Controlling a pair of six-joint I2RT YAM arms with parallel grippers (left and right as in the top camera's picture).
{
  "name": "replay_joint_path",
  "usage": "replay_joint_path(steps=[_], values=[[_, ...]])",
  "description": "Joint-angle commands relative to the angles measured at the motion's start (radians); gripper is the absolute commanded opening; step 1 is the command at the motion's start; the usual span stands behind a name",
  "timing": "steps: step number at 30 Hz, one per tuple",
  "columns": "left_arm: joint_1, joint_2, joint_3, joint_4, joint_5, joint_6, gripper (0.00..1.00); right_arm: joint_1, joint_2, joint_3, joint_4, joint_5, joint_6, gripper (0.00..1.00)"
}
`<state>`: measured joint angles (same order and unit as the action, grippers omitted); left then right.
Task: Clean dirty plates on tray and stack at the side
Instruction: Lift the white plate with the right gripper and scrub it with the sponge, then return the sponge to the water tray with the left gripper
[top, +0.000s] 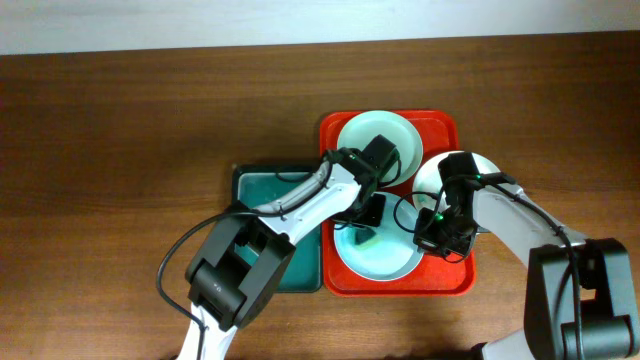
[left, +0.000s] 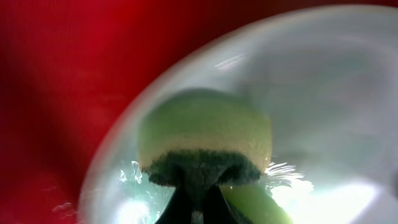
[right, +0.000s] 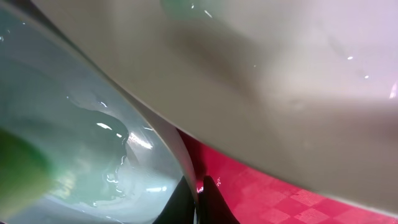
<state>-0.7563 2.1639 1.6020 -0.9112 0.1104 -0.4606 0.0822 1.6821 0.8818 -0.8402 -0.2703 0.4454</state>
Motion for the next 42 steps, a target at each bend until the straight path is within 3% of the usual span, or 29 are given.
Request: replay_joint_path(steps=[1, 4, 6, 8, 11, 16, 20, 23, 25, 27, 31, 33, 38, 42], values=[[0.039, 0.056, -0.013, -0.07, -0.343, -0.017, 0.0, -0.005, 0.034, -0.018, -0.012, 0.125, 0.023, 0.05], [0.037, 0.056, -0.013, -0.068, -0.266, -0.017, 0.0, -0.005, 0.034, -0.018, -0.013, 0.125, 0.023, 0.04], [0.037, 0.057, -0.014, -0.031, -0.039, 0.006, 0.0, -0.005, 0.034, -0.018, -0.012, 0.125, 0.023, 0.04], [0.036, 0.063, -0.014, 0.08, 0.303, 0.065, 0.0, -0.005, 0.034, -0.018, -0.012, 0.125, 0.023, 0.05], [0.029, 0.08, -0.014, 0.171, 0.472, 0.065, 0.0, -0.005, 0.034, -0.018, -0.013, 0.125, 0.023, 0.05], [0.008, 0.153, -0.015, 0.141, 0.557, 0.078, 0.0, -0.005, 0.034, -0.018, -0.019, 0.125, 0.023, 0.04], [0.007, 0.149, -0.015, 0.038, 0.543, 0.126, 0.0, -0.005, 0.034, -0.018, -0.019, 0.125, 0.023, 0.04], [0.018, 0.124, -0.015, -0.054, 0.346, 0.124, 0.0, -0.005, 0.034, -0.018, -0.019, 0.125, 0.023, 0.04], [0.031, 0.076, -0.015, -0.097, 0.07, 0.069, 0.0, -0.005, 0.034, -0.018, -0.019, 0.125, 0.023, 0.04], [0.045, 0.044, -0.015, -0.101, -0.078, 0.037, 0.0, -0.005, 0.034, -0.018, -0.019, 0.125, 0.023, 0.04], [0.08, 0.035, -0.015, -0.105, -0.225, 0.001, 0.0, -0.005, 0.034, -0.018, -0.02, 0.125, 0.023, 0.04], [0.08, 0.034, -0.013, -0.095, -0.17, 0.001, 0.0, -0.005, 0.034, -0.018, -0.019, 0.125, 0.023, 0.04], [0.073, 0.034, -0.013, 0.121, 0.341, 0.005, 0.0, -0.005, 0.034, -0.018, -0.019, 0.125, 0.023, 0.04], [0.045, 0.034, -0.013, 0.235, 0.421, 0.005, 0.0, -0.005, 0.034, -0.018, -0.02, 0.125, 0.023, 0.04]])
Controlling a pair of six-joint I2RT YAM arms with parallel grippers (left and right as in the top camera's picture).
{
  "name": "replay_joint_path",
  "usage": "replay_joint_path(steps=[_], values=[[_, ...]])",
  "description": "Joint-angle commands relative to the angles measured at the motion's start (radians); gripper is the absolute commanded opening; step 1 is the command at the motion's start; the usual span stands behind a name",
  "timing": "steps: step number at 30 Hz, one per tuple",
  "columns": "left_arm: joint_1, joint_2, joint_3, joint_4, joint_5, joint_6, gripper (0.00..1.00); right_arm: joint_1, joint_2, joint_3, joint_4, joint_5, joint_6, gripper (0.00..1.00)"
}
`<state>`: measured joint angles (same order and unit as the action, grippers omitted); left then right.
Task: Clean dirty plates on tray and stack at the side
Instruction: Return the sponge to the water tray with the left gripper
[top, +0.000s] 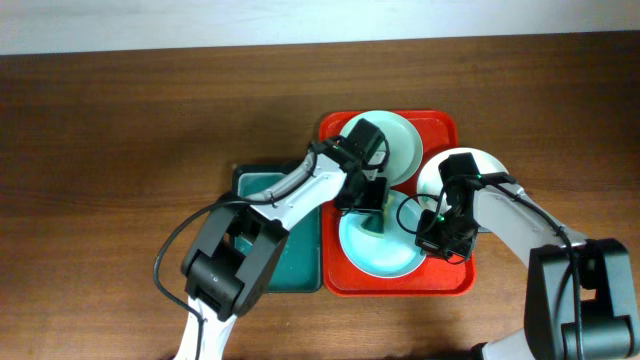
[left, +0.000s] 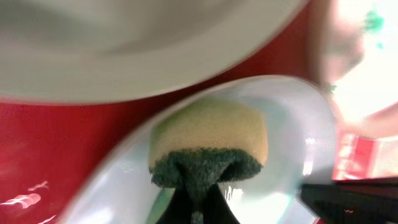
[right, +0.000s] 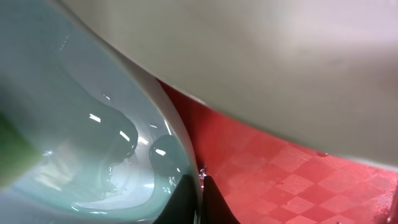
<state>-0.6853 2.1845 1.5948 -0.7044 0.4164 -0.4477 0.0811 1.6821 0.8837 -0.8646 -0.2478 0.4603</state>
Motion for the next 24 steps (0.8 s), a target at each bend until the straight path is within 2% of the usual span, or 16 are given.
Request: replay_joint_path(steps=[1, 4, 12, 13, 18, 20, 24], values=[[-0.04, 0.013, -0.006, 0.036, 0.114, -0.007, 0.0, -0.004, 0.034, -0.019, 0.005, 0.103, 0.008, 0.05], [-0.051, 0.013, -0.006, 0.013, 0.065, 0.017, 0.0, -0.004, 0.034, -0.02, 0.002, 0.103, 0.008, 0.04], [0.008, -0.026, 0.006, -0.214, -0.386, 0.015, 0.0, -0.004, 0.034, -0.02, -0.006, 0.103, 0.008, 0.04], [0.008, -0.049, 0.006, -0.225, -0.405, 0.015, 0.0, -0.004, 0.034, -0.019, -0.007, 0.103, 0.008, 0.04], [0.02, -0.226, 0.007, -0.28, -0.236, 0.015, 0.0, -0.004, 0.034, -0.019, -0.011, 0.103, 0.008, 0.04], [0.058, -0.326, 0.007, -0.337, -0.246, 0.039, 0.0, -0.004, 0.034, -0.019, -0.01, 0.102, 0.0, 0.04], [0.165, -0.426, 0.007, -0.477, -0.491, 0.06, 0.0, -0.003, 0.034, -0.02, 0.019, 0.099, -0.071, 0.04]])
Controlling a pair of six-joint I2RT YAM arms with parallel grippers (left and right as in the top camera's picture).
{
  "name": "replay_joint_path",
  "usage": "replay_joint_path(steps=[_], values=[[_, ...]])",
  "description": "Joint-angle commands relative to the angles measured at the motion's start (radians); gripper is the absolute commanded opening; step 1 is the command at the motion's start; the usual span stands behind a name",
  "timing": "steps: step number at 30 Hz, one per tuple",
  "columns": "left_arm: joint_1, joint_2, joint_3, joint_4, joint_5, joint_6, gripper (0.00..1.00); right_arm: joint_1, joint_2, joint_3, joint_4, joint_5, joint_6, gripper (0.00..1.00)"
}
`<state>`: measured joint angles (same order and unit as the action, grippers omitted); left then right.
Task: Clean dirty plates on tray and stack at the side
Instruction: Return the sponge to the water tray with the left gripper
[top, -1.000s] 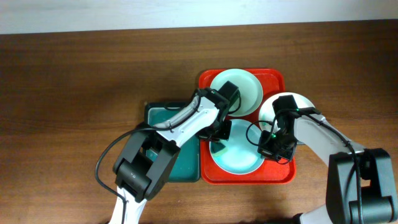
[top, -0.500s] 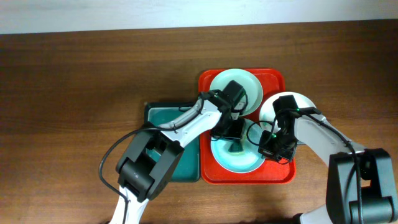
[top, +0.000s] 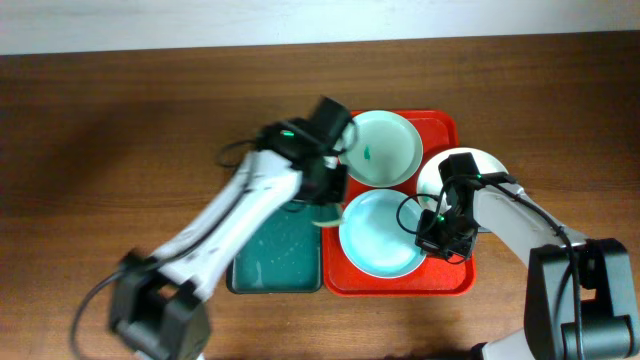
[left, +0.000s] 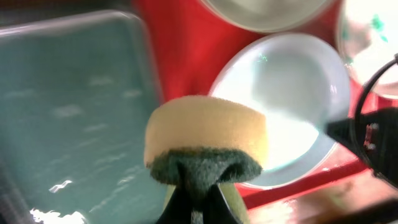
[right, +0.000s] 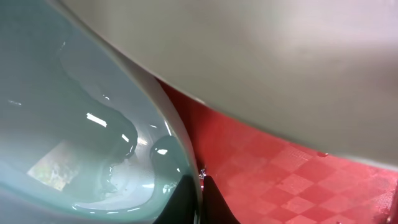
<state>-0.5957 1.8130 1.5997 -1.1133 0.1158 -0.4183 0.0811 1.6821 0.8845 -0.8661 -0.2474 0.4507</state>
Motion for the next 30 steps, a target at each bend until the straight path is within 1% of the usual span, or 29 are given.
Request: replay_joint_path(steps=[1, 2, 4, 7, 8, 10, 11, 13, 15, 17, 18, 19, 20, 22, 24, 26, 28, 30], values=[[0.097, -0.051, -0.006, -0.093, -0.231, 0.031, 0.0, -0.004, 0.034, -0.021, 0.045, 0.099, -0.108, 0.04], [0.127, -0.05, -0.054, -0.085, -0.241, 0.031, 0.0, -0.004, 0.034, -0.021, 0.072, 0.099, -0.138, 0.04], [0.15, -0.05, -0.151, -0.026, -0.237, 0.031, 0.0, -0.004, 0.034, -0.02, 0.082, 0.098, -0.14, 0.04], [0.158, -0.05, -0.331, 0.141, -0.13, 0.031, 0.0, -0.003, 0.019, -0.014, 0.053, 0.067, -0.14, 0.04], [0.158, -0.05, -0.371, 0.181, -0.12, 0.03, 0.04, -0.003, -0.002, -0.013, 0.042, 0.068, -0.14, 0.04], [0.158, -0.05, -0.387, 0.211, -0.107, 0.03, 0.11, -0.003, -0.053, -0.005, 0.016, 0.068, -0.14, 0.04], [0.158, -0.052, -0.383, 0.216, -0.107, 0.03, 0.17, -0.003, -0.076, -0.002, 0.007, 0.068, -0.14, 0.04], [0.16, -0.058, -0.354, 0.206, -0.082, 0.03, 0.3, -0.003, -0.159, 0.013, -0.027, 0.073, -0.14, 0.04], [0.173, -0.078, -0.31, 0.18, -0.053, 0.031, 0.38, -0.003, -0.239, 0.036, -0.058, 0.109, -0.133, 0.04], [0.187, -0.114, -0.257, 0.146, -0.031, 0.031, 0.52, -0.002, -0.333, 0.074, -0.102, 0.169, -0.126, 0.04], [0.187, -0.137, -0.235, 0.136, -0.025, 0.031, 0.61, -0.002, -0.375, 0.098, -0.131, 0.226, -0.097, 0.04], [0.187, -0.156, -0.223, 0.13, -0.025, 0.031, 0.65, -0.002, -0.41, 0.123, -0.154, 0.277, -0.076, 0.04], [0.187, -0.178, -0.217, 0.129, -0.025, 0.031, 0.75, -0.002, -0.436, 0.143, -0.164, 0.293, -0.076, 0.04], [0.187, -0.228, -0.217, 0.127, -0.025, 0.031, 0.89, -0.002, -0.469, 0.18, -0.18, 0.274, -0.08, 0.04], [0.187, -0.267, -0.217, 0.101, -0.03, 0.031, 0.92, -0.002, -0.472, 0.205, -0.208, 0.198, -0.079, 0.04], [0.195, -0.318, -0.217, 0.066, -0.077, 0.03, 0.93, 0.013, -0.472, 0.205, -0.204, 0.08, -0.075, 0.04], [0.236, -0.372, -0.217, 0.051, -0.097, 0.03, 0.96, 0.069, -0.472, 0.206, -0.187, 0.067, -0.048, 0.04], [0.328, -0.439, -0.217, 0.042, -0.097, 0.03, 1.0, 0.171, -0.466, 0.206, -0.139, 0.068, 0.005, 0.04]])
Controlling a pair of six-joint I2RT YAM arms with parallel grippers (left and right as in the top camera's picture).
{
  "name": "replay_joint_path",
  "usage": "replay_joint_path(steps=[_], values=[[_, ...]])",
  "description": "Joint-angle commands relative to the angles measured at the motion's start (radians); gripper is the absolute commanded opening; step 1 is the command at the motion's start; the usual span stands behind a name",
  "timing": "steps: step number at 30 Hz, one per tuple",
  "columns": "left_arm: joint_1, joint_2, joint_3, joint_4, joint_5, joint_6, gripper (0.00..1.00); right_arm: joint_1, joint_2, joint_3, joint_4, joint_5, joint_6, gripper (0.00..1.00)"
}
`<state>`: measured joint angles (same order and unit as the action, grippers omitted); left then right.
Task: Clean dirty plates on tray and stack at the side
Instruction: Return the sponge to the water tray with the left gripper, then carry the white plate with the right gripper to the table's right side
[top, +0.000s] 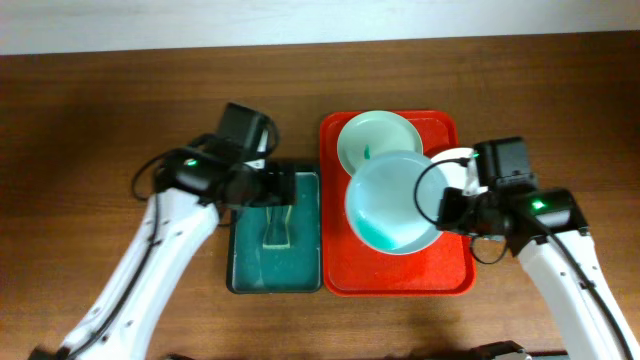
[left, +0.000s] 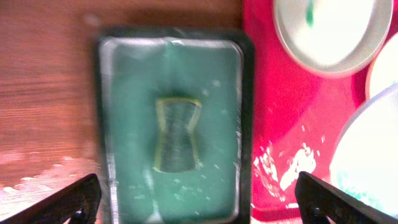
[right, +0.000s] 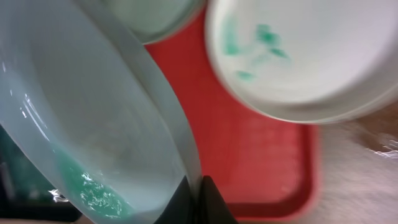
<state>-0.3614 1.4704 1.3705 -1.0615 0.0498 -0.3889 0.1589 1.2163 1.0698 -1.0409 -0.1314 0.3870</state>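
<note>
My right gripper is shut on the rim of a pale blue plate, held tilted above the red tray; greenish suds sit at the plate's low edge. A pale green plate with a green smear lies at the tray's back. A white plate with green smears lies at the tray's right. The yellow-green sponge lies in the dark green tray. My left gripper hangs open above it, holding nothing.
The green tray stands directly left of the red tray, their edges nearly touching. Brown wooden table extends around both trays. A pale wall strip runs along the table's far edge.
My left gripper has let go of the sponge, which now lies in the green tray, and stands open above it. My right gripper has raised and tilted the blue plate off the red tray.
The sponge, held in my left gripper, rested on the blue plate while my right gripper pinched its rim. It was then further back on the plate, then clear of it at the green tray's edge. Now the sponge is released and the plate is lifted.
</note>
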Motion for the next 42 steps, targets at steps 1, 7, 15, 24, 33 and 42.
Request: replay_joint_path(steps=[1, 7, 15, 24, 33, 42], values=[[0.138, -0.125, 0.013, -0.018, -0.031, 0.001, 1.0, 0.148, 0.008, 0.02, 0.069, -0.048, 0.1, 0.04], [0.293, -0.224, 0.013, -0.105, -0.031, 0.001, 0.99, 0.5, 0.216, 0.022, 0.338, 0.351, 0.19, 0.04], [0.293, -0.224, 0.012, -0.148, -0.031, 0.001, 0.99, 0.762, 0.254, 0.208, 0.338, 0.829, -0.048, 0.04], [0.293, -0.224, 0.012, -0.148, -0.031, 0.001, 0.99, 0.903, 0.254, 0.221, 0.321, 1.073, -0.1, 0.04], [0.293, -0.224, 0.012, -0.148, -0.031, 0.001, 0.99, 0.915, 0.254, 0.221, 0.289, 1.09, -0.1, 0.04], [0.293, -0.224, 0.012, -0.148, -0.031, 0.001, 0.99, 0.914, 0.254, 0.221, 0.296, 1.12, -0.099, 0.04]])
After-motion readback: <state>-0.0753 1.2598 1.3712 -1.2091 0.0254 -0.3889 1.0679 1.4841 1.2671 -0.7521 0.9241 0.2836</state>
